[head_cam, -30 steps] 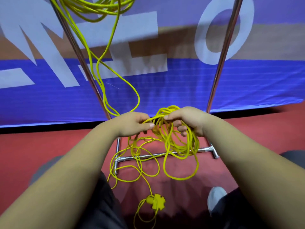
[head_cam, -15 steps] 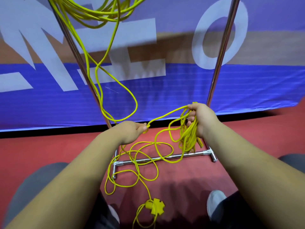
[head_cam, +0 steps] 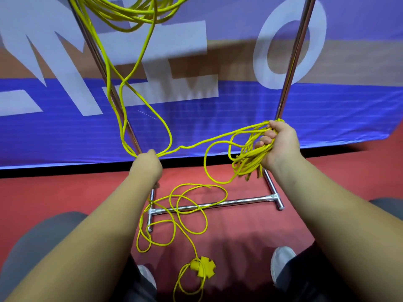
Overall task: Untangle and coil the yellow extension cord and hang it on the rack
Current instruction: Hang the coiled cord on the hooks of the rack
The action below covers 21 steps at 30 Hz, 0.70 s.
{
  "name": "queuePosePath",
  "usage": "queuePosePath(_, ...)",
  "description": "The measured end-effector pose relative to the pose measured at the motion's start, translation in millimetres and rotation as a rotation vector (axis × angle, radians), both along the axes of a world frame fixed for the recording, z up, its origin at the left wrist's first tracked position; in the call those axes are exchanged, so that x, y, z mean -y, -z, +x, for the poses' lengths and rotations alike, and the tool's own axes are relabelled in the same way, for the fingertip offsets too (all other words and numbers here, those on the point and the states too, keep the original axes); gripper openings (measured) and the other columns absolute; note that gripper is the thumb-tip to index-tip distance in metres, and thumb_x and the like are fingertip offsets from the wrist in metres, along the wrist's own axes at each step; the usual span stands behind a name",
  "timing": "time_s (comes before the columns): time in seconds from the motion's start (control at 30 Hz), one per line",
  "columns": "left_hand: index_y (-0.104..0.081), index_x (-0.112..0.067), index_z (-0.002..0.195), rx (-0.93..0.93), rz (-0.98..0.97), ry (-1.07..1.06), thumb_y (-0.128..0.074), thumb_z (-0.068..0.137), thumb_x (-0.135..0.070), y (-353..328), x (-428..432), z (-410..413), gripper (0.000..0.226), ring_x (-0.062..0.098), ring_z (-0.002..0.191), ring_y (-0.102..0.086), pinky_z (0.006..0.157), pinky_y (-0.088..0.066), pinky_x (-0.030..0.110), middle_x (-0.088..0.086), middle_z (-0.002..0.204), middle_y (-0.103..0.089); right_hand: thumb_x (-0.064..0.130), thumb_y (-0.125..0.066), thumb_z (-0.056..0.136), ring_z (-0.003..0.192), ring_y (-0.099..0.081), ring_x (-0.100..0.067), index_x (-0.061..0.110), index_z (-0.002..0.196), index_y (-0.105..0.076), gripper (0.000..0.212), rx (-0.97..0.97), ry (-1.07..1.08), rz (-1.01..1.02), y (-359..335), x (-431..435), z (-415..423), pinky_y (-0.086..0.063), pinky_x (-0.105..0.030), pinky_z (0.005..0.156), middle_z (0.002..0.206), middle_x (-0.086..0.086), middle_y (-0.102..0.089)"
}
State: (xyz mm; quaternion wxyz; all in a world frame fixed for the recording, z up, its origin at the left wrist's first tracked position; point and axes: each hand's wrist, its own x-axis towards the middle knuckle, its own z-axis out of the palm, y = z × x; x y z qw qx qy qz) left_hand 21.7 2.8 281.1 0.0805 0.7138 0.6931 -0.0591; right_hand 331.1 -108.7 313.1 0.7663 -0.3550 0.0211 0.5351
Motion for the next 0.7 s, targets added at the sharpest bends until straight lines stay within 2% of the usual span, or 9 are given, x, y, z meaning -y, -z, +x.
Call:
queuePosePath(0.07,-0.053,-0.009,0.102,0.059,0.086,-0.019,-0.069,0.087,-0.002,3,-5,-5,0.023,0.037,0.098,-0.067,0.064,-0.045,0.036,0.014,0.101,-0.068,0.024,-0.053,0.102,0.04,-0.028,-0.009,0.023,0.071,-0.046,0.032,0.047,0.004,-0.004,-2,0,-3,-0.03,-0.021,0.044,0.053,0.009,-0.028)
queuePosePath(0.1,-0.06,-0.008,0.103,0.107,0.108,-0.028,-0.063,0.088,-0.001,3,-8,-6,0.017,0.038,0.097,-0.065,0.068,-0.048,0.037,0.015,0.101,-0.068,0.024,-0.053,0.102,0.04,-0.028,-0.009,0.023,0.071,-0.046,0.032,0.069,0.002,-0.01,-3,1,-4,-0.031,-0.021,0.044,0.053,0.009,-0.029)
queuePosePath(0.17,-0.072,-0.011,0.106,0.176,0.072,-0.003,-0.059,0.093,-0.005,2,-10,-7,0.02,0.036,0.091,-0.065,0.073,-0.051,0.036,0.014,0.095,-0.07,0.025,-0.054,0.103,0.04,-0.028,-0.009,0.023,0.072,-0.047,0.032,0.111,-0.013,-0.02,-2,1,-7,-0.032,-0.021,0.043,0.052,0.009,-0.03)
queuePosePath(0.23,-0.078,-0.018,0.11,0.267,0.031,0.066,-0.066,0.097,-0.017,0,-9,-6,0.017,0.03,0.086,-0.067,0.072,-0.048,0.031,0.011,0.096,-0.074,0.025,-0.054,0.104,0.039,-0.029,-0.009,0.022,0.072,-0.049,0.032,0.16,-0.049,-0.041,1,2,-7,-0.031,-0.02,0.043,0.052,0.009,-0.031)
queuePosePath(0.3,-0.08,-0.026,0.109,0.303,0.03,0.178,-0.073,0.095,-0.025,-3,-8,-4,0.016,0.026,0.093,-0.069,0.076,-0.047,0.028,0.006,0.105,-0.076,0.024,-0.054,0.104,0.038,-0.029,-0.009,0.021,0.074,-0.053,0.03,0.226,-0.118,-0.057,3,2,-7,-0.031,-0.02,0.042,0.052,0.009,-0.031)
queuePosePath(0.4,-0.079,-0.034,0.108,-0.005,0.072,0.454,-0.072,0.092,-0.029,-5,-7,-5,0.019,0.029,0.126,-0.058,0.095,-0.051,0.038,0.003,0.134,-0.062,0.022,-0.056,0.103,0.036,-0.028,-0.008,0.018,0.079,-0.059,0.024,0.34,-0.242,-0.046,1,3,-8,-0.032,-0.02,0.04,0.052,0.008,-0.031)
queuePosePath(0.5,-0.07,-0.034,0.13,-0.34,-0.07,0.623,-0.064,0.095,-0.034,-3,9,1,0.036,0.032,0.152,-0.027,0.115,-0.037,0.044,0.006,0.169,-0.022,0.02,-0.057,0.103,0.035,-0.026,-0.008,0.014,0.086,-0.063,0.019,0.42,-0.34,-0.028,-4,4,-12,-0.029,-0.021,0.038,0.051,0.008,-0.03)
queuePosePath(0.6,-0.063,-0.027,0.138,-0.423,-0.22,0.658,-0.059,0.093,-0.033,12,21,10,0.045,0.032,0.16,-0.003,0.125,-0.023,0.043,0.014,0.173,0.007,0.019,-0.056,0.104,0.034,-0.025,-0.008,0.012,0.088,-0.064,0.019,0.463,-0.44,-0.002,-9,6,-16,-0.027,-0.022,0.037,0.05,0.007,-0.029)
queuePosePath(0.7,-0.054,-0.018,0.146,-0.362,-0.164,0.647,-0.058,0.094,-0.035,15,27,21,0.055,0.036,0.159,-0.007,0.125,-0.025,0.047,0.016,0.172,0.004,0.02,-0.058,0.103,0.034,-0.024,-0.007,0.011,0.089,-0.065,0.018,0.535,-0.548,0.004,-12,8,-19,-0.027,-0.022,0.038,0.05,0.007,-0.027)
